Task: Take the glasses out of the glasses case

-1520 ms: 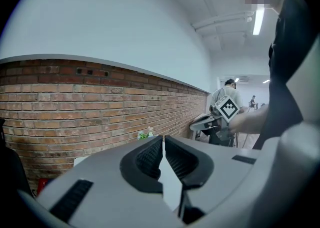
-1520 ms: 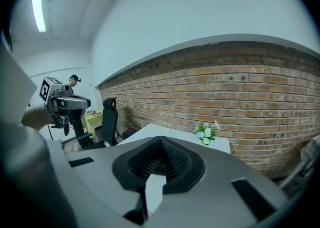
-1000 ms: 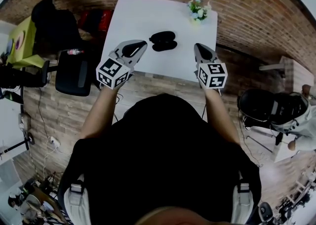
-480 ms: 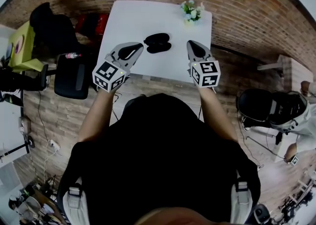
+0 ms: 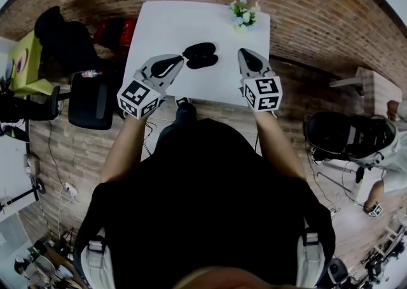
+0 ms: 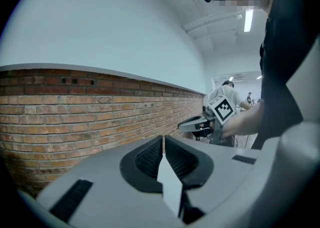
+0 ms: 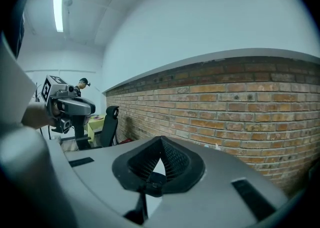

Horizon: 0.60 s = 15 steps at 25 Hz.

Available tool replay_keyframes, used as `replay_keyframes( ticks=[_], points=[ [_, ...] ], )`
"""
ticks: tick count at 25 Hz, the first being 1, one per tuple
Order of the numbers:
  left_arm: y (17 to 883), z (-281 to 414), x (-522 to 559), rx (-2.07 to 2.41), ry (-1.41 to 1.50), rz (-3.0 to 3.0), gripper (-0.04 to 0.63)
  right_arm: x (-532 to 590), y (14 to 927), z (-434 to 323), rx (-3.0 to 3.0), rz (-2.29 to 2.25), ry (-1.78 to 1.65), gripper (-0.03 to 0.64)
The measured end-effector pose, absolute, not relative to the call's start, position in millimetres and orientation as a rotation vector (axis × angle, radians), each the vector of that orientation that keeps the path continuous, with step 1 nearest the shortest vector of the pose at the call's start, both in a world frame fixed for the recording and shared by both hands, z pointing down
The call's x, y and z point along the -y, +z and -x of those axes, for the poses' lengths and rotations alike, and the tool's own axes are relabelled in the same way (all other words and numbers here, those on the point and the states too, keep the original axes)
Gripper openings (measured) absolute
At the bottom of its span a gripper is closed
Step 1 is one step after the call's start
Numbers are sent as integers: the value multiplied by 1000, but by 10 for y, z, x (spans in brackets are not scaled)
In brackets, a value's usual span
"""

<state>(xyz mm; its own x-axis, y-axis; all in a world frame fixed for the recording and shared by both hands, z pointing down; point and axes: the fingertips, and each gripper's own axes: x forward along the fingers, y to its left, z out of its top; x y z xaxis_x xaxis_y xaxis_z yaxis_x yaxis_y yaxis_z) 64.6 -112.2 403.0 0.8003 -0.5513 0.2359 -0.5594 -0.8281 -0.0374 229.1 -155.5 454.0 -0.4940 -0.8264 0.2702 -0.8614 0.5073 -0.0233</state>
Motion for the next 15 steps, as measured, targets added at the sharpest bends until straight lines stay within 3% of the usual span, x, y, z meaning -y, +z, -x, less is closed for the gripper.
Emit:
replay_keyframes(
  ticks=[15],
  points=[
    [4052,-543,1680,856,311,-2974,23,2006,4569,-2158,2471,-1457,117,15]
  ],
)
